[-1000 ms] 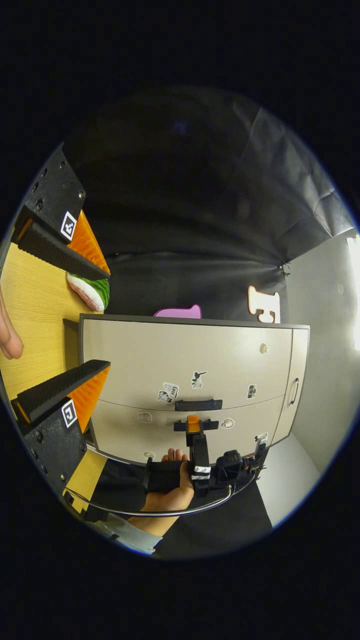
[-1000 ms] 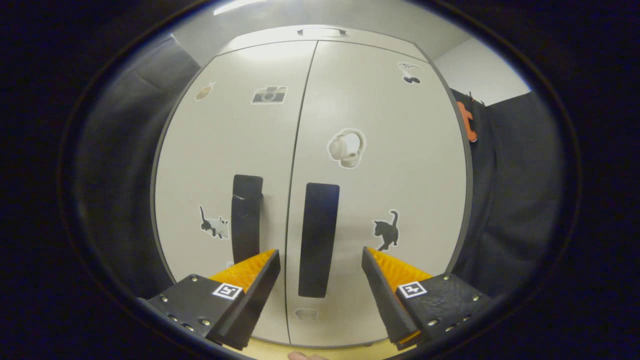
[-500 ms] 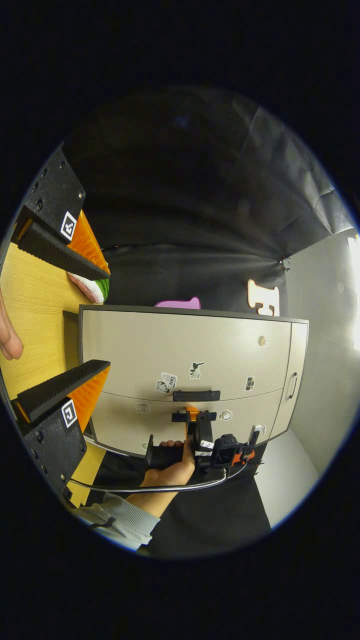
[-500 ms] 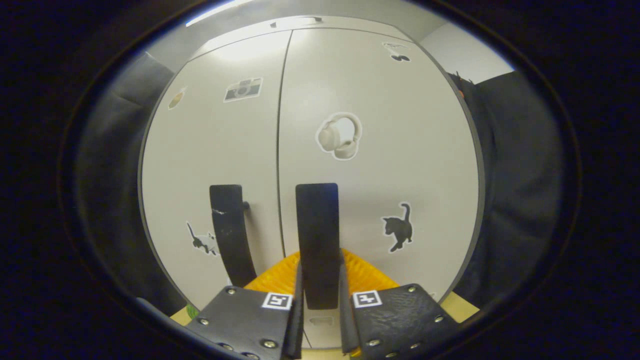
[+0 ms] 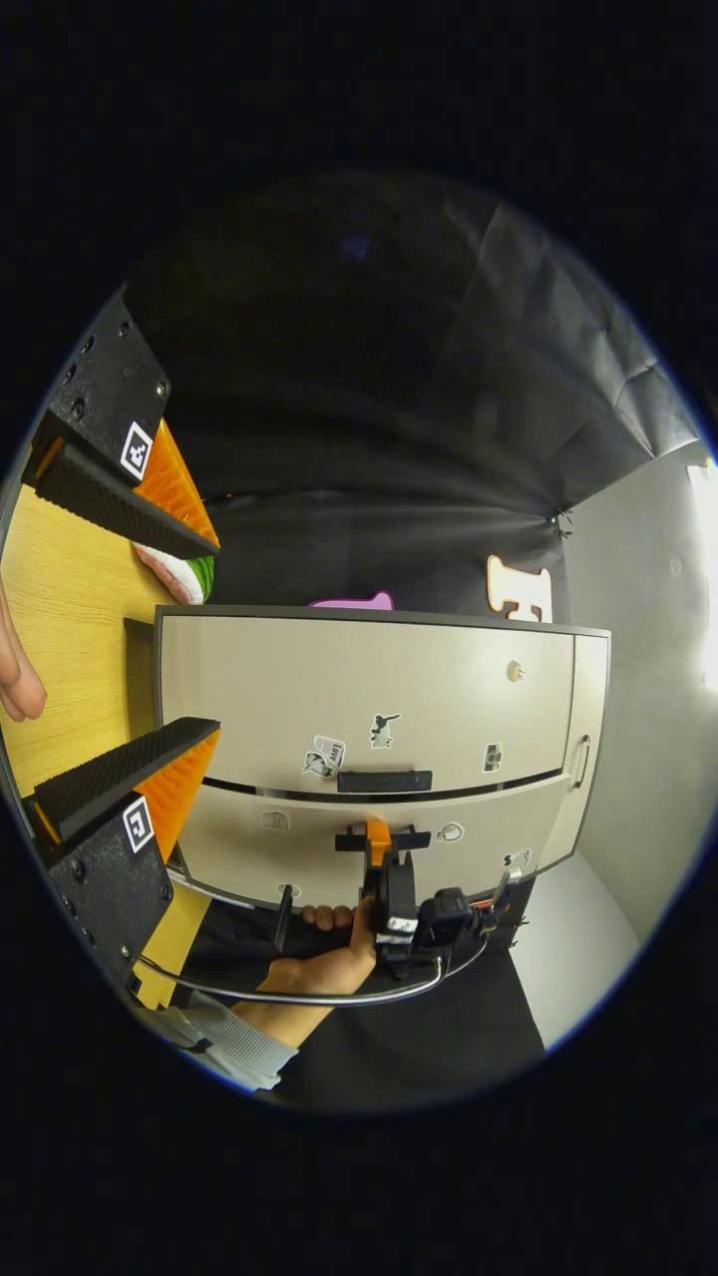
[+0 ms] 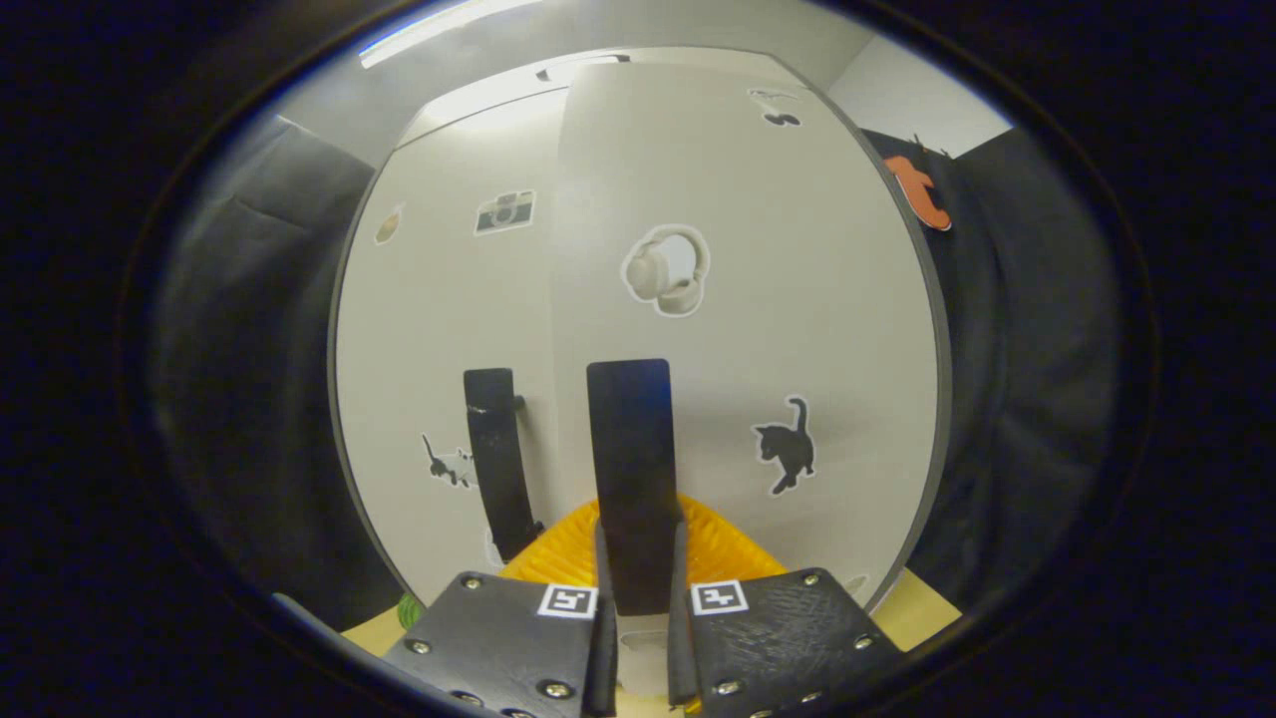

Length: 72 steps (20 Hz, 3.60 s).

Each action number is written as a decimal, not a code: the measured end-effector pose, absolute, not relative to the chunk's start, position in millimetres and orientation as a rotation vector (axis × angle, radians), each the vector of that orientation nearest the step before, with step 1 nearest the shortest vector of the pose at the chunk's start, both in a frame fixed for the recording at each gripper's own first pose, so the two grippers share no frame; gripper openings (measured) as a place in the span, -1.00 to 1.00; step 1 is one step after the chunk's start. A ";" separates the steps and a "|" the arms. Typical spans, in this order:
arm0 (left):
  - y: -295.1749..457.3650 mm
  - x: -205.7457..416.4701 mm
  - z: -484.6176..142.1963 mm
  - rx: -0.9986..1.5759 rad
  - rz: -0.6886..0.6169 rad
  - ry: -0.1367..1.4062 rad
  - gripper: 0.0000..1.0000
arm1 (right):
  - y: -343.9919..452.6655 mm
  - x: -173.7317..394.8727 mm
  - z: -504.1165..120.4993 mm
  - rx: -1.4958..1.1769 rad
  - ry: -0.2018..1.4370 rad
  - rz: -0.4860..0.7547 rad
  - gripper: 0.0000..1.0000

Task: Open the right door of the double-door shoe cabinet with the right hand, and open the left door with the left hand.

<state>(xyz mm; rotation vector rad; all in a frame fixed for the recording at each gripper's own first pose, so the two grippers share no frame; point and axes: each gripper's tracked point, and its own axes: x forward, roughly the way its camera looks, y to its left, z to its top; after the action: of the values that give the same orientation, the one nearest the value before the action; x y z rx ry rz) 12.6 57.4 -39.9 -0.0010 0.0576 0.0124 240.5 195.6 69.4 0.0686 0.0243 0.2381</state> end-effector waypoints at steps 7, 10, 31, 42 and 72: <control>29.4 0.0 -28.2 -0.002 -0.013 0.046 0.98 | 152.2 185.9 73.8 0.073 0.031 0.313 -0.60; 14.0 -1.9 -24.6 -0.013 -0.030 0.038 0.98 | 131.0 165.2 75.0 0.078 0.039 0.343 -0.61; -67.3 4.0 -43.8 -0.001 -0.161 0.056 0.98 | 5.3 124.2 86.5 0.036 -0.005 0.244 -0.64; -77.9 0.5 -33.1 0.027 -0.183 0.026 0.98 | -63.7 148.1 81.0 0.182 0.022 0.221 -0.96; -47.0 144.9 47.9 -0.078 -0.081 -0.046 0.97 | -11.5 -81.7 -19.2 0.123 -0.107 0.011 0.87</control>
<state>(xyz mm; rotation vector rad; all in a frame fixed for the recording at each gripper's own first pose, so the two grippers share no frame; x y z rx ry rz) 144.9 -47.0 47.9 -0.0776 -0.0456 -0.0810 -81.7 -11.5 -19.2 0.1230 -0.1069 0.0109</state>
